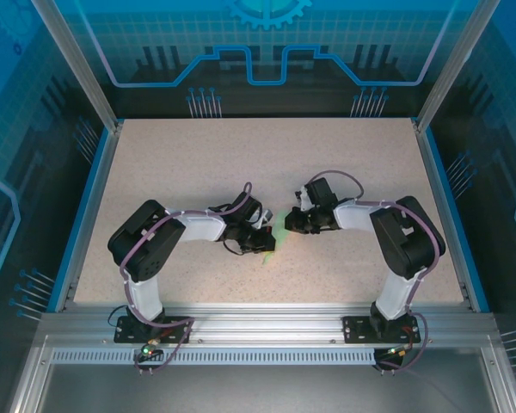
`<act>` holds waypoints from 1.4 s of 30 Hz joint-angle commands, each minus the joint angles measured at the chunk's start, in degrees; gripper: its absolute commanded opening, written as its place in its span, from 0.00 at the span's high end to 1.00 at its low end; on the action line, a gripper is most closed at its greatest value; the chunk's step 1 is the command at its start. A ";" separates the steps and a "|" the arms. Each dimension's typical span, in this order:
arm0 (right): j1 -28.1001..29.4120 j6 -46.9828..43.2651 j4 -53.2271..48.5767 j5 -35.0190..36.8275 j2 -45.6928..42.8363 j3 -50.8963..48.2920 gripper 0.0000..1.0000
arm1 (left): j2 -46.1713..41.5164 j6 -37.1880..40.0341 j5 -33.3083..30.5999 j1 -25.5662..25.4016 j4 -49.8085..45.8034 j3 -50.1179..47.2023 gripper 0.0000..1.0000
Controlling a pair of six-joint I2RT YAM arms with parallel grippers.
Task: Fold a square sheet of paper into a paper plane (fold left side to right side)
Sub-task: Fold the wing for the fifth time at the center of the table.
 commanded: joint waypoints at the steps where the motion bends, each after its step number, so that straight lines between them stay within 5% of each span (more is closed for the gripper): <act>1: -2.82 -1.93 -1.26 3.47 2.32 2.38 0.90 | 1.12 1.67 -2.31 0.51 -5.59 -2.38 1.00; 37: -16.34 -4.13 -1.10 -5.41 8.59 8.30 0.90 | 1.21 1.98 -1.76 0.87 -5.16 -2.62 1.00; 42: -17.53 -4.08 -1.26 -5.28 4.29 7.88 0.90 | 0.91 1.97 -1.66 0.87 -4.84 -2.77 1.00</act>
